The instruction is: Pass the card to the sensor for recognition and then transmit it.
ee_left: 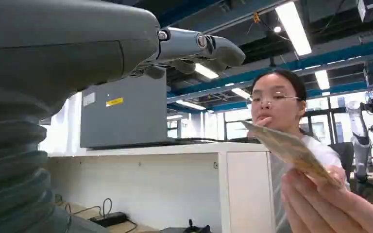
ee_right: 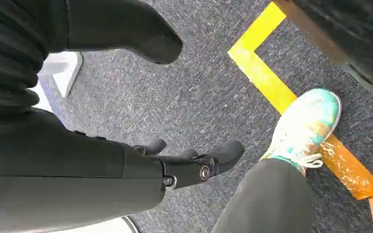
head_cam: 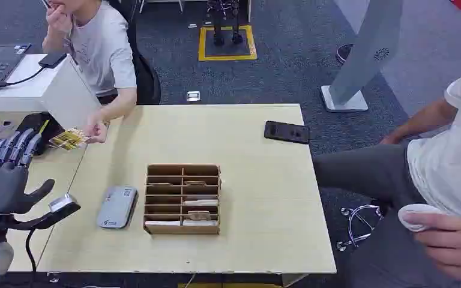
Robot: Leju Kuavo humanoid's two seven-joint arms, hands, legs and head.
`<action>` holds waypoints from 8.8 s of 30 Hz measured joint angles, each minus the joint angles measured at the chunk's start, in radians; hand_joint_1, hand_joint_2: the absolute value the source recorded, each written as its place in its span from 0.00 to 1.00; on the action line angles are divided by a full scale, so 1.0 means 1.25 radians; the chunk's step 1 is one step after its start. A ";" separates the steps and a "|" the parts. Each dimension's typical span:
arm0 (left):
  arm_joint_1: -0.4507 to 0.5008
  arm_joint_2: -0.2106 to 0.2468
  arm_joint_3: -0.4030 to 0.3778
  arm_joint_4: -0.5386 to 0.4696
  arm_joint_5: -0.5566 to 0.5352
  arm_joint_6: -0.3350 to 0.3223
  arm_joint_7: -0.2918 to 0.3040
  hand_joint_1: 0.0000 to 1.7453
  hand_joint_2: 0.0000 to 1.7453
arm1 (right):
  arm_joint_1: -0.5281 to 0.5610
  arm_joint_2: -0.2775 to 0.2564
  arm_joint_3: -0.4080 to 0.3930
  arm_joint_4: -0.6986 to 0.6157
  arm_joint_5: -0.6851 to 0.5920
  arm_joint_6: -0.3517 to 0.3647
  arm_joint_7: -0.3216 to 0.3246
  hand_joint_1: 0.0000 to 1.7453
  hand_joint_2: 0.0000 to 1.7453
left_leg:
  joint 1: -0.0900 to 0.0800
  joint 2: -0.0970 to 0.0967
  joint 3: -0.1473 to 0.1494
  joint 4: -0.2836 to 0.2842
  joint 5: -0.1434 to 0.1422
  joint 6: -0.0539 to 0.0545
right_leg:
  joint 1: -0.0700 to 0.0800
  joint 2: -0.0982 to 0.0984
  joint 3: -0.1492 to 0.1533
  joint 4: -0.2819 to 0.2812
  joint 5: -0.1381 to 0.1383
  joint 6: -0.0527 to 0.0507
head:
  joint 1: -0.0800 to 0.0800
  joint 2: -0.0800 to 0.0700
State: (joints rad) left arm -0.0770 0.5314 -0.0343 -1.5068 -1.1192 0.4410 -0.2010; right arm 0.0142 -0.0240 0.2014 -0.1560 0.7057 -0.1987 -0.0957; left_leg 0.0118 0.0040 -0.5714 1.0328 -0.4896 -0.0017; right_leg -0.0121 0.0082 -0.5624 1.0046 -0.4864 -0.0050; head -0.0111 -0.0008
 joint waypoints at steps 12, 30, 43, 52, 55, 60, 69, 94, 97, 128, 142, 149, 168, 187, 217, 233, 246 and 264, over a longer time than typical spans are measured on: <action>-0.014 0.000 -0.001 0.010 0.004 -0.001 -0.007 0.00 1.00 | -0.003 0.000 0.000 0.000 0.005 0.002 0.000 0.00 1.00 | 0.000 0.000 0.000 0.000 0.000 0.000 | 0.000 0.000 0.000 0.000 0.000 0.000 | 0.000 0.000; -0.027 0.000 -0.014 0.029 0.022 -0.007 -0.013 1.00 1.00 | -0.006 0.000 0.000 0.000 0.007 0.002 0.000 0.00 1.00 | 0.000 0.000 0.000 0.000 0.000 0.000 | 0.000 0.000 0.000 0.000 0.000 0.000 | 0.000 0.000; -0.027 0.000 -0.016 0.029 0.036 -0.011 -0.014 1.00 1.00 | -0.006 0.000 0.000 0.000 0.010 0.002 0.000 0.00 1.00 | 0.000 0.000 0.000 0.000 0.000 0.000 | 0.000 0.000 0.000 0.000 0.000 0.000 | 0.000 0.000; -0.023 -0.002 -0.016 0.028 0.115 -0.031 -0.064 1.00 1.00 | -0.006 0.000 0.000 0.000 0.014 0.002 0.000 0.00 1.00 | 0.000 0.000 0.000 0.000 0.000 0.000 | 0.000 0.000 0.000 0.000 0.000 0.000 | 0.000 0.000; -0.017 -0.008 -0.016 0.023 0.184 -0.060 -0.096 1.00 1.00 | -0.006 0.000 0.000 0.000 0.016 0.002 0.000 0.00 1.00 | 0.000 0.000 0.000 0.000 0.000 0.000 | 0.000 0.000 0.000 0.000 0.000 0.000 | 0.000 0.000; -0.015 -0.048 -0.016 0.014 0.374 -0.196 -0.101 1.00 1.00 | -0.006 0.000 0.000 0.000 0.015 0.001 0.000 0.00 1.00 | 0.000 -0.001 0.000 0.000 0.000 0.000 | 0.000 -0.001 0.000 0.000 0.000 0.000 | 0.000 0.000; -0.015 -0.096 -0.016 0.008 0.393 -0.212 -0.101 1.00 1.00 | -0.005 0.000 0.000 0.000 0.015 0.000 0.001 0.00 1.00 | 0.000 -0.001 0.000 0.000 0.000 0.000 | 0.000 -0.001 0.000 0.000 0.000 0.000 | 0.000 0.000; -0.005 -0.160 0.006 0.017 0.670 -0.424 0.062 1.00 1.00 | -0.005 0.002 -0.002 0.000 0.014 -0.013 0.017 0.00 1.00 | 0.000 0.000 0.000 0.000 0.000 0.000 | 0.000 -0.001 0.000 0.000 0.000 0.000 | 0.000 0.000; 0.002 -0.183 0.006 0.037 0.655 -0.387 0.083 1.00 1.00 | -0.005 0.002 -0.002 0.000 0.017 -0.014 0.024 0.00 1.00 | 0.000 -0.001 0.000 0.000 0.000 0.000 | 0.000 -0.001 0.000 0.000 0.000 0.000 | 0.000 0.000; 0.015 -0.253 0.036 0.181 0.556 -0.328 0.093 1.00 1.00 | -0.005 0.007 -0.003 0.000 0.024 -0.012 0.036 0.00 1.00 | 0.000 -0.001 0.000 0.000 0.000 0.000 | 0.000 -0.001 0.000 0.000 0.000 0.000 | 0.000 0.000; 0.013 -0.268 0.036 0.194 0.465 -0.295 0.102 1.00 1.00 | -0.005 0.009 -0.003 0.000 0.030 -0.012 0.035 0.00 1.00 | 0.000 -0.001 0.000 0.000 0.000 0.000 | 0.000 -0.001 0.000 0.000 0.000 0.000 | 0.000 0.000; 0.008 -0.272 0.036 0.206 0.398 -0.288 0.116 1.00 1.00 | -0.005 0.009 -0.004 0.000 0.031 -0.011 0.036 0.00 1.00 | 0.000 -0.001 0.000 0.000 0.000 0.000 | 0.000 -0.001 0.000 0.000 0.000 0.000 | 0.000 0.000; 0.007 -0.289 0.036 0.227 0.383 -0.300 0.099 1.00 1.00 | -0.005 0.014 -0.005 0.000 0.039 -0.011 0.036 0.00 1.00 | 0.000 -0.001 0.001 0.000 0.000 0.000 | 0.000 -0.002 0.002 0.000 0.000 0.000 | 0.000 0.000; -0.144 -0.348 0.131 0.108 1.013 -0.244 -0.117 1.00 1.00 | -0.011 0.014 -0.005 -0.001 0.080 -0.008 0.031 0.00 1.00 | 0.000 -0.002 0.000 0.000 0.002 0.000 | 0.000 -0.003 0.001 0.000 0.001 -0.001 | 0.000 0.000; -0.224 -0.356 0.114 0.137 0.836 -0.086 -0.178 1.00 1.00 | -0.016 0.016 -0.002 -0.003 0.098 0.003 0.031 0.00 1.00 | 0.000 -0.002 0.000 0.000 0.002 0.000 | 0.000 -0.002 0.000 0.000 0.001 -0.001 | 0.000 0.000; -0.222 -0.363 0.110 0.146 0.833 -0.123 -0.166 0.00 1.00 | -0.016 0.016 -0.002 -0.003 0.105 0.003 0.026 0.00 1.00 | 0.000 -0.002 0.000 0.000 0.002 0.000 | 0.000 -0.002 0.000 0.000 0.001 -0.001 | 0.000 0.000; -0.163 -0.321 0.108 0.106 0.831 -0.203 -0.145 0.00 1.00 | -0.013 0.016 -0.003 -0.003 0.095 0.001 0.028 0.00 1.00 | 0.000 -0.002 -0.001 0.000 0.002 0.000 | 0.000 -0.002 0.000 0.000 0.001 -0.001 | 0.000 0.000; 0.054 -0.226 -0.283 -0.143 0.048 0.009 -0.197 0.00 1.00 | -0.011 0.015 -0.010 -0.003 0.104 0.017 0.009 0.00 1.00 | 0.000 -0.001 -0.001 0.000 0.001 0.001 | 0.000 -0.002 0.000 0.000 0.001 -0.001 | 0.001 0.000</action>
State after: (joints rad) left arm -0.0101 0.2491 -0.3881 -1.6857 -1.0586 0.4521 -0.4471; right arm 0.0008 -0.0053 0.1885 -0.1602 0.8358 -0.1774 -0.0839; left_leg 0.0115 0.0023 -0.5721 1.0334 -0.4882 -0.0005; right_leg -0.0123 0.0054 -0.5626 1.0043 -0.4849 -0.0062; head -0.0099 -0.0008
